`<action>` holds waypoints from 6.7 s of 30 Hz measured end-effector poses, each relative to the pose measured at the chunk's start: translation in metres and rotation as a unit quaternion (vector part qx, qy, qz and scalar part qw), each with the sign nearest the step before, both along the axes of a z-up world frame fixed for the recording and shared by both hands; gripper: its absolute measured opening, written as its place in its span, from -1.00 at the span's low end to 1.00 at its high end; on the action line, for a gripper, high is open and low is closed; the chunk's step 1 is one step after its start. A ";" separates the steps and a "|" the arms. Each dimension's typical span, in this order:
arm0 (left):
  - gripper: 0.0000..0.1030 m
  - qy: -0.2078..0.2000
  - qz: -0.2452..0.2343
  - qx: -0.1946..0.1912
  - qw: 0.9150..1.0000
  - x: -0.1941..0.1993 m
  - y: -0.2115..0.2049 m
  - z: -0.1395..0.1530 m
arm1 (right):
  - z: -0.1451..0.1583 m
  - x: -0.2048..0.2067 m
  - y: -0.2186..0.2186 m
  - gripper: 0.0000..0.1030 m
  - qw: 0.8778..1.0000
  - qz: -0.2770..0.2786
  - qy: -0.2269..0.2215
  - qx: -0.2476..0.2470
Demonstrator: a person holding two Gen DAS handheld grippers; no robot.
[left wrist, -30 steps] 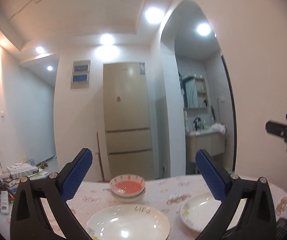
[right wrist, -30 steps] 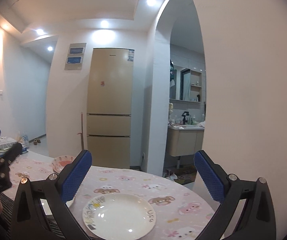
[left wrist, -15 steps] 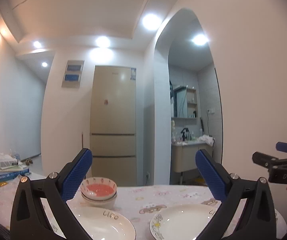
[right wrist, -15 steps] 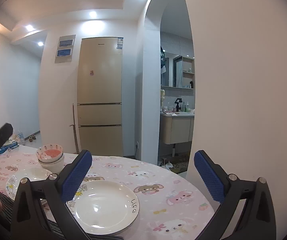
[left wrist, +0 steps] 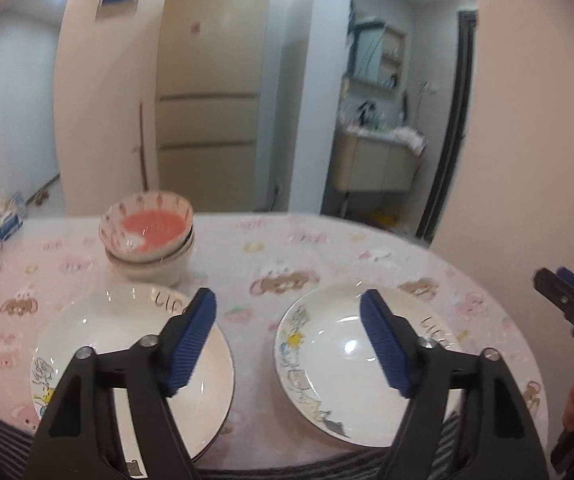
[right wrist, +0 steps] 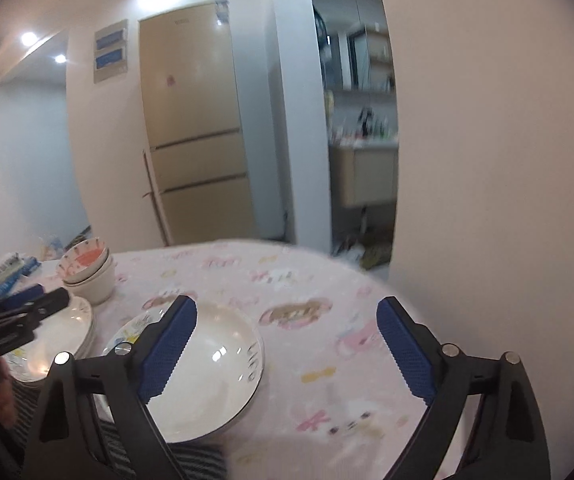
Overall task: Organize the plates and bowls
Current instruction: 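Move both tools to the rim of the cartoon-printed Life plate and close, then lift and carry the cartoon-printed plate with both tools over the plate stack, then lower the cartoon-printed plate onto the stack and open both tools, then raise both tools away from the plate stack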
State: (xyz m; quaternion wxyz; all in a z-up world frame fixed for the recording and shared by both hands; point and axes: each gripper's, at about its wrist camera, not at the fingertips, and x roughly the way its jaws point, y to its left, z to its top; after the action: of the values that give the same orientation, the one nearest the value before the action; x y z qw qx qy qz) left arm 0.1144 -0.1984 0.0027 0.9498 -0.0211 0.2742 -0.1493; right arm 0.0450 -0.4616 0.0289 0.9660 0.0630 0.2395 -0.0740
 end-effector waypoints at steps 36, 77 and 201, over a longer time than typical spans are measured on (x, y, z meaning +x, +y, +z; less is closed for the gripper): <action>-0.77 0.231 -0.042 0.032 0.972 0.098 -0.028 -0.072 | -0.120 0.085 -0.016 -0.60 0.937 0.095 0.234 0.244; -0.77 0.163 0.005 -0.022 0.986 0.049 0.071 0.033 | -0.028 0.082 0.078 -0.60 0.951 0.129 0.199 0.198; 0.53 -0.032 0.079 0.013 0.996 -0.031 0.222 0.022 | -0.019 0.074 0.250 -0.49 0.984 0.140 0.098 -0.051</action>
State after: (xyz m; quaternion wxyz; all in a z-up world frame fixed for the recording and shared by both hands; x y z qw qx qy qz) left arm 0.0833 0.0235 0.0250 0.9671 -0.0252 0.2432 -0.0706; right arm 0.1190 -0.2114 0.0099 0.9407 -0.0280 0.3351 0.0445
